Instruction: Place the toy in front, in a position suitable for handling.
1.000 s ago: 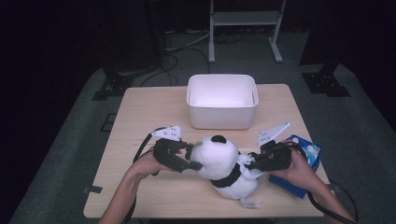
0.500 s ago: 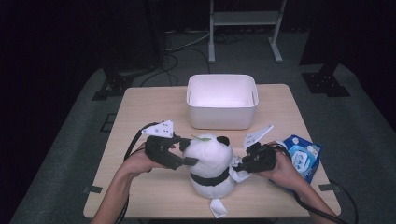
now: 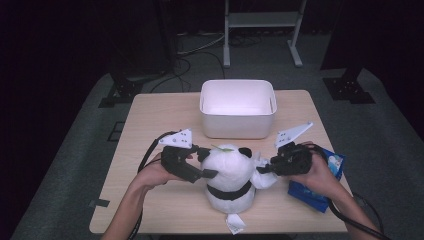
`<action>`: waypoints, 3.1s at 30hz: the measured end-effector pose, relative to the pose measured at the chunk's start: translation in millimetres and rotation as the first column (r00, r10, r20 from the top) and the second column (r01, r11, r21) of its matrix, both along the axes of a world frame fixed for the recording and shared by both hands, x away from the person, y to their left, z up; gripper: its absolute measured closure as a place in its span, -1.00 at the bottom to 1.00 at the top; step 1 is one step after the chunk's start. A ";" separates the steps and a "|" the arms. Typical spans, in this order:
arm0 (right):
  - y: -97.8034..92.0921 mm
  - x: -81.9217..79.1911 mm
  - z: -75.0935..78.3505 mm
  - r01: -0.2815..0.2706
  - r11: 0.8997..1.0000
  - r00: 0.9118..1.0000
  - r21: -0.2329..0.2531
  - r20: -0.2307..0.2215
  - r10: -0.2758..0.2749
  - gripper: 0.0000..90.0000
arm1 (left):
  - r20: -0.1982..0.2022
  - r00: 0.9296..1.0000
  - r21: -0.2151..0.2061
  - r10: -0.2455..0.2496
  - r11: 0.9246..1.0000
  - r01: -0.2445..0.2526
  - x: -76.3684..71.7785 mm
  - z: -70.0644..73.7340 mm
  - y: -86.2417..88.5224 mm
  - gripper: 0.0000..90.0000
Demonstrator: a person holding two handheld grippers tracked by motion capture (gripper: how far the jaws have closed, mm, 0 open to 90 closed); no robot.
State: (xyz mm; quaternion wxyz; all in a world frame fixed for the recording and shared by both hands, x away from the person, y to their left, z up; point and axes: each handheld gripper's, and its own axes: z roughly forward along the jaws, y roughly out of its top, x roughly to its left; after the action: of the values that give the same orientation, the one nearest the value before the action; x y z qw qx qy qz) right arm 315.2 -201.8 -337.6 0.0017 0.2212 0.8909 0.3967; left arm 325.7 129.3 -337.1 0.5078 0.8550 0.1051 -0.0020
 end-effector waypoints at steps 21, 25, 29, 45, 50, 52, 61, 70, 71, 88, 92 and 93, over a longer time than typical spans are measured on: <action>31.8 2.6 72.6 -0.086 0.994 0.992 0.070 0.100 0.079 0.85 | 0.017 1.000 0.025 -0.020 1.000 0.019 -1.1 4.5 -18.6 -0.40; 47.4 8.3 78.3 -0.117 0.989 0.989 0.085 0.098 0.109 0.85 | 0.020 0.999 0.026 -0.030 0.999 0.029 -2.0 4.9 -22.0 -0.40; 63.8 11.3 80.9 -0.140 0.988 0.986 0.060 0.102 0.134 0.85 | 0.027 0.999 0.029 -0.039 0.999 0.039 -2.6 6.0 -26.2 -0.40; 67.4 15.8 66.3 -0.132 0.991 0.989 -0.010 0.069 0.132 0.85 | -0.019 1.000 0.035 -0.023 0.999 0.024 0.1 -3.7 -28.6 -0.65; 58.3 14.2 62.0 -0.116 0.993 0.990 -0.023 0.075 0.118 0.86 | -0.055 0.998 0.047 -0.036 0.998 0.039 2.3 -22.5 -35.6 -0.80; 55.6 13.5 60.6 -0.115 0.993 0.991 -0.024 0.072 0.116 0.86 | -0.080 0.996 0.030 -0.038 0.999 0.041 2.6 -32.0 -40.1 -0.84; 49.7 13.9 61.8 -0.092 0.995 0.993 0.029 0.083 0.090 0.86 | -0.058 0.998 -0.045 -0.026 0.999 0.023 6.5 -29.7 -31.6 -0.23; 49.9 18.5 57.5 -0.089 0.988 0.995 0.126 0.065 0.082 0.86 | -0.030 1.000 -0.017 -0.004 1.000 0.003 6.1 -19.5 -20.7 -0.19; 50.0 17.8 57.9 -0.089 0.989 0.994 0.121 0.068 0.081 0.86 | -0.025 1.000 -0.009 -0.005 1.000 0.004 5.8 -17.7 -20.3 -0.18; 31.8 11.8 59.6 -0.062 0.996 0.996 0.065 0.074 0.057 0.86 | -0.003 1.000 0.035 -0.010 0.999 0.010 3.4 -8.7 -36.5 -0.18; 30.0 8.9 71.6 -0.053 0.998 0.992 0.046 0.113 0.048 0.85 | 0.005 1.000 0.052 -0.016 0.999 0.016 4.7 -7.3 -44.0 -0.19; 30.1 8.5 73.6 -0.055 0.997 0.992 0.055 0.112 0.049 0.86 | 0.005 1.000 0.053 -0.019 0.998 0.019 4.5 -7.4 -46.3 -0.19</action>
State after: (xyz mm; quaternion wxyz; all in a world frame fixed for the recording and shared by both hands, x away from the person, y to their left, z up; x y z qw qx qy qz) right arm 323.7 -171.7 -264.0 0.0344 0.1753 0.8830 0.4340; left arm 330.2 83.0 -344.5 0.4852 0.8692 0.0957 -0.0016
